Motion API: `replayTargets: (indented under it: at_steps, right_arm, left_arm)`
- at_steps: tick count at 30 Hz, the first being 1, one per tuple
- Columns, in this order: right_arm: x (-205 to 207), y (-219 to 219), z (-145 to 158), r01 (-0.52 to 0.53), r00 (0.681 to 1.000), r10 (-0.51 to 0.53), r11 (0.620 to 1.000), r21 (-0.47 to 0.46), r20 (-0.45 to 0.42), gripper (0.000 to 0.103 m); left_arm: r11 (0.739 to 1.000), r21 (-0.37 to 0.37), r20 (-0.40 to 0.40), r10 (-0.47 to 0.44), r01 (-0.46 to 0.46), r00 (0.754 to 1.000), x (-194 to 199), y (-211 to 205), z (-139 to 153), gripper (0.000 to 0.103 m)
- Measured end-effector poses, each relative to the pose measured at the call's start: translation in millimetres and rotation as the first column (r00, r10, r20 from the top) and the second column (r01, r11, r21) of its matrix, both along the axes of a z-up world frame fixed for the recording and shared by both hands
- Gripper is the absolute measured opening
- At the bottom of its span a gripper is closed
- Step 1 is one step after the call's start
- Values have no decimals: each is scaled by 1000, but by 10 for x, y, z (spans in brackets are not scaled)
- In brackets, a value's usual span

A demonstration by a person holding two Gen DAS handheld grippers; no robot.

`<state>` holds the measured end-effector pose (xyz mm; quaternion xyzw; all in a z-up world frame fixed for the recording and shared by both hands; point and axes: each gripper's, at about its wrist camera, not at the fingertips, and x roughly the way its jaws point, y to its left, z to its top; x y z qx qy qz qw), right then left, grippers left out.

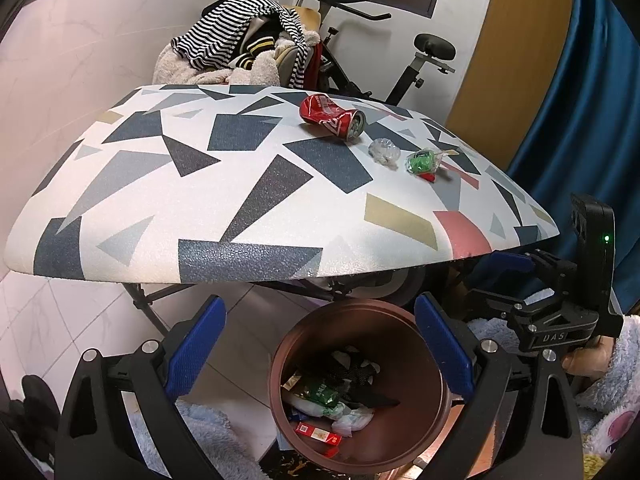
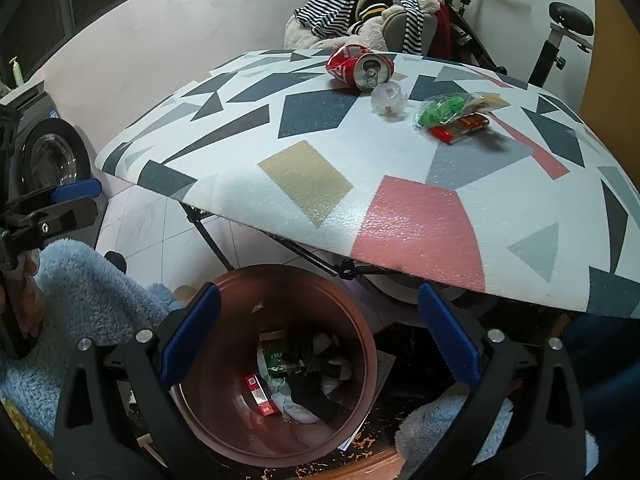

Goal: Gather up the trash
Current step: 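Grasp the green tagged packet with the right gripper while the left gripper grasps the red soda can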

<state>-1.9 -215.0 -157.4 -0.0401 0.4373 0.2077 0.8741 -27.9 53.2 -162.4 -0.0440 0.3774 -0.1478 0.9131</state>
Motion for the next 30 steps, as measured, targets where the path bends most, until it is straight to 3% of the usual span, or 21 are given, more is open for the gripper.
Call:
replayTargets:
  at_steps: [7, 12, 23, 30]
  right_arm:
    - [87, -84, 91, 48, 999, -48, 999, 5, 23, 97]
    - [234, -210, 156, 80, 996, -81, 996, 27, 27, 97]
    - [1166, -568, 303, 223, 974, -225, 972, 76, 20, 97]
    - [1770, -634, 228, 301, 953, -294, 942, 149, -71, 96]
  left_arm:
    - [998, -49, 23, 46, -44, 999, 73, 130, 150, 93]
    - [999, -20, 23, 48, -47, 999, 288, 126, 260, 93]
    - [991, -107, -8, 77, -78, 997, 993, 185, 375, 93]
    - [973, -194, -55, 112, -121, 992, 1328, 288, 312, 93]
